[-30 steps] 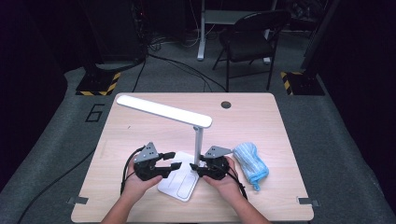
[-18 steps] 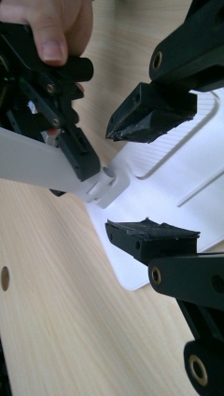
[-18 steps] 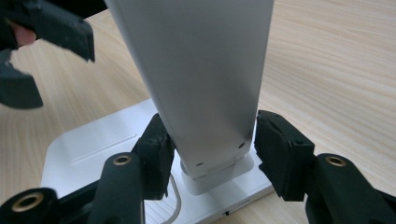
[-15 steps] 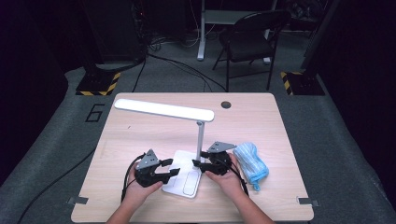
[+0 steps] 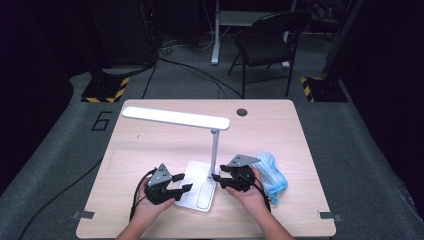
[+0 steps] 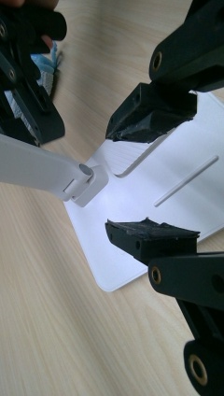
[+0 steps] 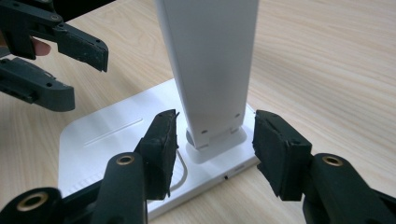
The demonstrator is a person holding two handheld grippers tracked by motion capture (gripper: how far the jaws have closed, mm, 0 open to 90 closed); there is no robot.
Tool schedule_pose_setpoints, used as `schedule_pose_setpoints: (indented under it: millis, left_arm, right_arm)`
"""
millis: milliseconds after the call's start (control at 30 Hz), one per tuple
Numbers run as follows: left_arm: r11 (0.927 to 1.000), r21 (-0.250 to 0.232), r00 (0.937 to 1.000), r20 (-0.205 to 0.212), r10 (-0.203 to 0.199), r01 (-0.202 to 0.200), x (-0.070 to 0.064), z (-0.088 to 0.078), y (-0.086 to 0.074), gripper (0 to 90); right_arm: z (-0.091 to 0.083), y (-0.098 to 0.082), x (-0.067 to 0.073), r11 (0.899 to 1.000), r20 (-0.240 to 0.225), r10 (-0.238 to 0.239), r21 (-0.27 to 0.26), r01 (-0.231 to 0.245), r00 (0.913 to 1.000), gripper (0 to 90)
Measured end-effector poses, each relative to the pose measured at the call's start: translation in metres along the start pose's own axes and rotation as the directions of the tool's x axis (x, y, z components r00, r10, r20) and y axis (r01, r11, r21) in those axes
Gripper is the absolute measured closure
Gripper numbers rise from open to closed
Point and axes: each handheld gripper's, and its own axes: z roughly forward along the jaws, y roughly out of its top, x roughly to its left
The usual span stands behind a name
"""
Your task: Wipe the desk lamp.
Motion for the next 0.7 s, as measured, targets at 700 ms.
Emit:
schedule_pose_setpoints:
  millis: [700]
  left_arm:
    - [0.9987,0.050,0.9999,-0.010,0.014,-0.013,0.002,0.011,-0.019,50.1]
  right_arm:
    - [-0.059,-0.029,-0.011,0.998,0.136,0.010,-0.062,-0.002,0.9906,44.7]
